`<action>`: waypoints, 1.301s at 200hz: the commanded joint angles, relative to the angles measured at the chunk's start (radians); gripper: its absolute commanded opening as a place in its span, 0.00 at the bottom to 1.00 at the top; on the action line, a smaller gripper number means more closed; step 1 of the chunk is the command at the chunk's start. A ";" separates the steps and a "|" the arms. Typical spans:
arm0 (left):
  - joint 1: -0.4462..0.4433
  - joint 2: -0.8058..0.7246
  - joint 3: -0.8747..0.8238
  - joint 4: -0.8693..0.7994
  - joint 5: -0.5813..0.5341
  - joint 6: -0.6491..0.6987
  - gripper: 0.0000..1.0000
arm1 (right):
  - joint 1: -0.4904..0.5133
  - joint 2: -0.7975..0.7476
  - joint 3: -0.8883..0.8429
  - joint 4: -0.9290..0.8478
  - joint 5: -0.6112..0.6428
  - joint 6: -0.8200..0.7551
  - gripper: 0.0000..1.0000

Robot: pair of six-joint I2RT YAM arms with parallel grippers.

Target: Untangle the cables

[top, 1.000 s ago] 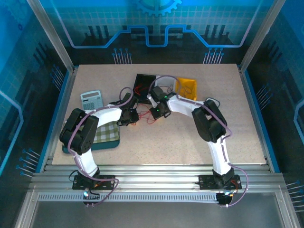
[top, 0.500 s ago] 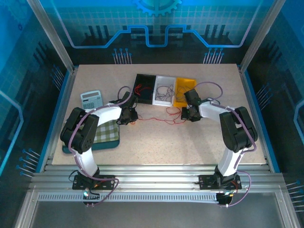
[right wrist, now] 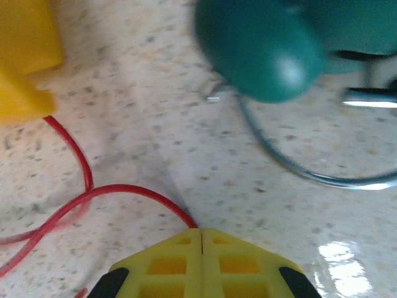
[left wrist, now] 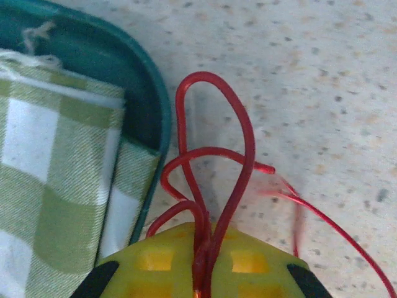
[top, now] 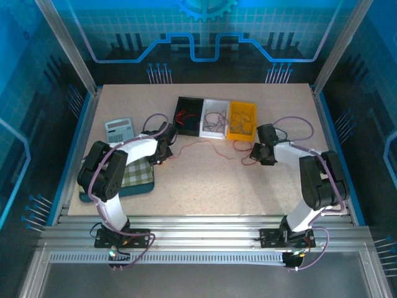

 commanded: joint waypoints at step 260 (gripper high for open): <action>-0.026 0.048 0.046 0.024 0.085 0.098 0.00 | 0.330 0.055 0.218 0.092 -0.194 -0.273 0.34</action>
